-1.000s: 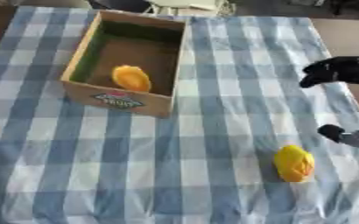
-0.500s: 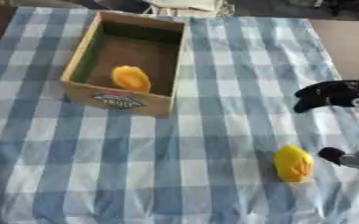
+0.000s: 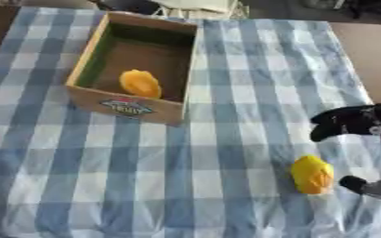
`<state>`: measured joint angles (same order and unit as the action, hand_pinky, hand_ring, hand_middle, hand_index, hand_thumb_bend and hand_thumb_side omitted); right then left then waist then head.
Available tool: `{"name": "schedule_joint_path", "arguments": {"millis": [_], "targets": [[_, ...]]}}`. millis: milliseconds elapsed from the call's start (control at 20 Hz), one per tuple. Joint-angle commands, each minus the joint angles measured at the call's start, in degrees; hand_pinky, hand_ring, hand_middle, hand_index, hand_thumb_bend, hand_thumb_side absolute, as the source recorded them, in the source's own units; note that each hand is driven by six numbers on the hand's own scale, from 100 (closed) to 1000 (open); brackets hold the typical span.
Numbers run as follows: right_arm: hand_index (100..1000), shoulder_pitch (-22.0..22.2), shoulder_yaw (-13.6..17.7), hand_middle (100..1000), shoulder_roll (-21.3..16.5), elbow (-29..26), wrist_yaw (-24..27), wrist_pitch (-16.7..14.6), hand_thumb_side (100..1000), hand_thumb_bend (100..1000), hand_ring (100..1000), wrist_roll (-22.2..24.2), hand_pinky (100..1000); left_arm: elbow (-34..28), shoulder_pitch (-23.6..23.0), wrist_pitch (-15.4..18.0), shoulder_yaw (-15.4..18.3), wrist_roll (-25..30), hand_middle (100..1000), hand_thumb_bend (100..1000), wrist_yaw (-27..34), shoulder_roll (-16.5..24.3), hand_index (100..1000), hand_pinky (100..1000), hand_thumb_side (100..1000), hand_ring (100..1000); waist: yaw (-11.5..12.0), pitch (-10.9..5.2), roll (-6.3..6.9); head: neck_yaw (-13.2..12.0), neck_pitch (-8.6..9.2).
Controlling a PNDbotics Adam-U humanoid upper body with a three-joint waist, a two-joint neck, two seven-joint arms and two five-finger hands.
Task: Pick up objects on the table and place them in the box.
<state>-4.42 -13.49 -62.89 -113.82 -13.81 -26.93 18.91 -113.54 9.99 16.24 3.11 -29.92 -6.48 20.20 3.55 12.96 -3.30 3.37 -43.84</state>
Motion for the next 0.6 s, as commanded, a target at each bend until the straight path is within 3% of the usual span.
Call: {"name": "schedule_joint_path", "arguments": {"millis": [50, 600], "targets": [[887, -0.2, -0.1, 812, -0.3, -0.8, -2.4, 0.3, 350, 298, 941, 0.2, 861, -1.0, 0.2, -0.1, 0.3, 0.2, 681, 143, 0.1, 1.4, 834, 792, 506, 764, 0.1, -1.07, 0.23, 0.3, -0.28], [886, -0.8, -1.6, 779, 5.8, 2.6, -12.3, 5.5, 368, 302, 929, -0.8, 863, -1.0, 0.4, -0.2, 0.0, 0.6, 675, 138, 0.6, 0.4, 830, 791, 517, 763, 0.6, -0.53, 0.71, 0.8, -0.28]]}}
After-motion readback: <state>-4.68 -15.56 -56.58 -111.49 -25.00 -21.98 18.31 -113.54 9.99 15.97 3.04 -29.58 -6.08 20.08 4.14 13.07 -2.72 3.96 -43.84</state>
